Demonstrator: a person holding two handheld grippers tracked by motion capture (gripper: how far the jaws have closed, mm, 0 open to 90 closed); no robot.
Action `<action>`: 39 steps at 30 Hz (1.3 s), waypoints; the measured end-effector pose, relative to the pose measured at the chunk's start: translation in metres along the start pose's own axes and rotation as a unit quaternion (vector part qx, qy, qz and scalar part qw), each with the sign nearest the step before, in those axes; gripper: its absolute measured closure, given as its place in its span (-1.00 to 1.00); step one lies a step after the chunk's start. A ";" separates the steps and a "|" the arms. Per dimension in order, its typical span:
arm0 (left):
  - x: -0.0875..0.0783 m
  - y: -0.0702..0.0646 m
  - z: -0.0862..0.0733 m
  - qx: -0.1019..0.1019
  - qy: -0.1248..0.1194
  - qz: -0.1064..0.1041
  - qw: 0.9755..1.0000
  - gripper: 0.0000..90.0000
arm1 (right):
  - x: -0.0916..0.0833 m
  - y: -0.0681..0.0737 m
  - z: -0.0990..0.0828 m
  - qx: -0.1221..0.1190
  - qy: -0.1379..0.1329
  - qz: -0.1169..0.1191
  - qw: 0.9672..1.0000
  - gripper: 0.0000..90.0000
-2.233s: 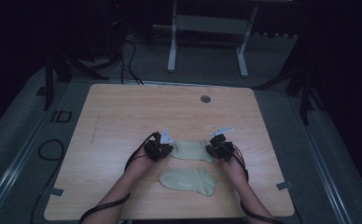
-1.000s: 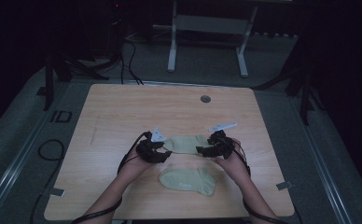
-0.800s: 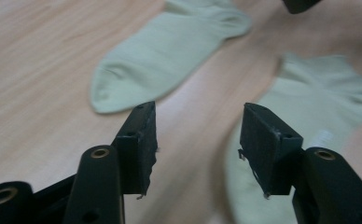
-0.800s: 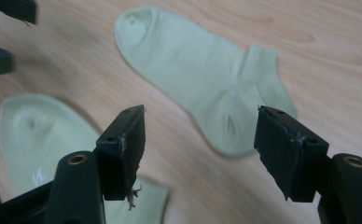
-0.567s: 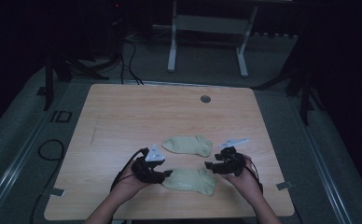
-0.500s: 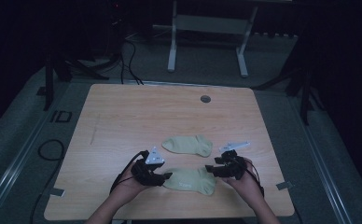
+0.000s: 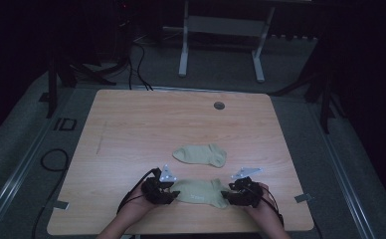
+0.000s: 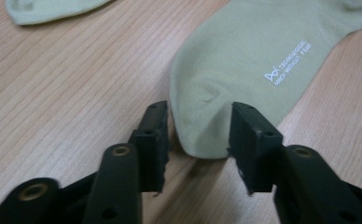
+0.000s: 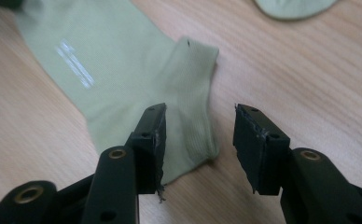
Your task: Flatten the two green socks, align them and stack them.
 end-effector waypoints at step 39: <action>-0.028 0.077 0.054 -0.010 -0.019 0.069 0.997 0.96 | -0.023 -0.021 0.094 0.012 -0.052 -0.035 0.998 0.84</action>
Point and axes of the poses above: each handheld gripper's, and its own axes: x roughly forward along the jaws, z roughly out of its top, y roughly to its left, the point moved 8 cm from there along x, roughly forward along the jaws, and after that the axes turned 12 degrees about x, right-handed, at the moved point
